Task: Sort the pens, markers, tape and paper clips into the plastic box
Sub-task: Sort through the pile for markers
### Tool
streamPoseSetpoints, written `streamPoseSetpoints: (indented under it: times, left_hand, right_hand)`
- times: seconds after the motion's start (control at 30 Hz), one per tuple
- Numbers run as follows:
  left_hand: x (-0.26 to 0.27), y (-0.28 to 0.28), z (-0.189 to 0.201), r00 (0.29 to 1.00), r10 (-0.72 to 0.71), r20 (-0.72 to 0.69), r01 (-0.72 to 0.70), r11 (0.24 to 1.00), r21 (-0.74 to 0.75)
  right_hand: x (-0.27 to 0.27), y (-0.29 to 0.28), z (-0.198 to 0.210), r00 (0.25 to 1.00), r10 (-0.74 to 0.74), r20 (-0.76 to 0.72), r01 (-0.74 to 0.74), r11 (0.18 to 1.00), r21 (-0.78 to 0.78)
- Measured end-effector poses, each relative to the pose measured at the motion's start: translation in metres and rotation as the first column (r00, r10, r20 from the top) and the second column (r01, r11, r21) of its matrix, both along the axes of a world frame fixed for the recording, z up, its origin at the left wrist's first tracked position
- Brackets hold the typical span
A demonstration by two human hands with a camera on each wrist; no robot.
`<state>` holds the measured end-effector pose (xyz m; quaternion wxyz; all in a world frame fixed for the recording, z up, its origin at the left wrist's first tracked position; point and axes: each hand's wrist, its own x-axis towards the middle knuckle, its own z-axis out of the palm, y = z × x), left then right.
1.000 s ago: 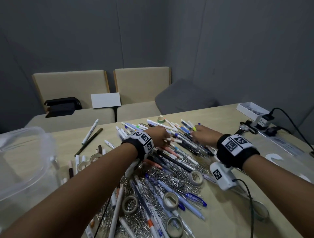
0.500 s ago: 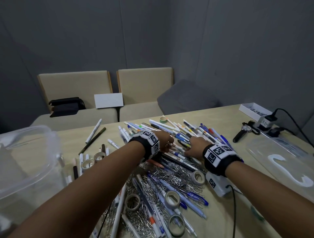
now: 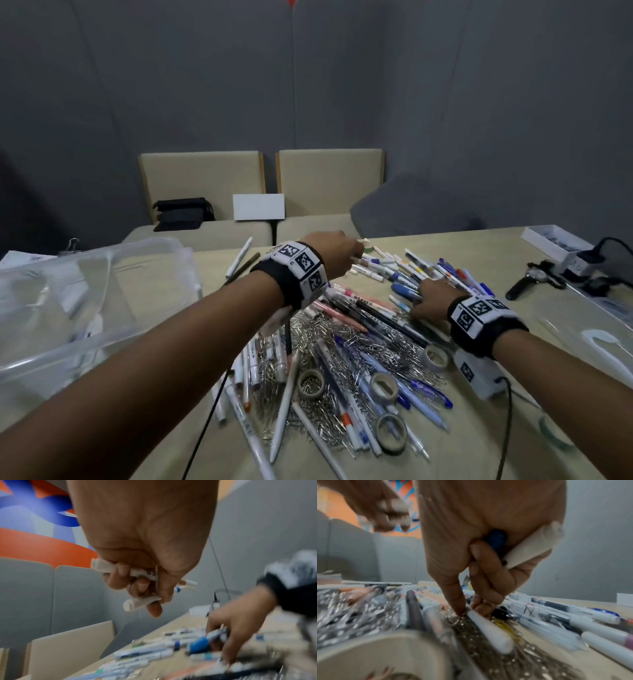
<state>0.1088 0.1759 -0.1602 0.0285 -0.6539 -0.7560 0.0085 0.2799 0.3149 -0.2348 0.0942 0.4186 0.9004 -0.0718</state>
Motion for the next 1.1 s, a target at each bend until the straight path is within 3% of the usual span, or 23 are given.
streamPoseSetpoints:
  times: [0.13,0.23,0.33,0.43,0.57,0.8,0.93,1.1]
  left_hand:
    - [0.004,-0.041,0.032,0.977,0.100,0.186,-0.104,0.994,0.013]
    - [-0.002,-0.076,0.054,0.905,0.179,0.385,-0.190,0.982,-0.012]
    - [-0.021,-0.111,0.074,0.766,0.305,0.566,-0.344,0.938,-0.040]
    - [-0.049,-0.162,0.093,0.590,0.391,0.706,-0.475,0.876,-0.089]
    - [-0.088,-0.238,0.101,0.418,0.492,0.764,-0.651,0.749,-0.126]
    - [-0.113,-0.334,0.074,0.241,0.653,0.718,-0.771,0.578,-0.267]
    - [-0.113,-0.344,0.058,0.156,0.682,0.714,-0.760,0.545,-0.354]
    - [-0.110,-0.343,0.047,0.098,0.594,0.798,-0.826,0.496,-0.268]
  right_hand:
    - [-0.010,-0.011,-0.004,1.000,0.010,0.026,-0.011,1.000,0.012]
    - [-0.017,-0.014,0.008,1.000,0.024,-0.003,-0.024,0.999,0.026]
    - [-0.027,-0.024,0.042,0.995,0.009,-0.096,-0.007,1.000,0.022]
    - [-0.047,-0.054,0.084,0.945,0.056,-0.323,-0.088,0.992,-0.087]
    - [-0.094,-0.114,0.118,0.822,0.041,-0.567,-0.288,0.890,-0.353]
    - [-0.176,-0.259,0.147,0.769,0.039,-0.638,-0.531,0.595,-0.603]
    - [-0.207,-0.316,0.143,0.768,0.066,-0.637,-0.550,0.578,-0.603]
    - [-0.220,-0.339,0.136,0.814,0.173,-0.555,-0.539,0.583,-0.608]
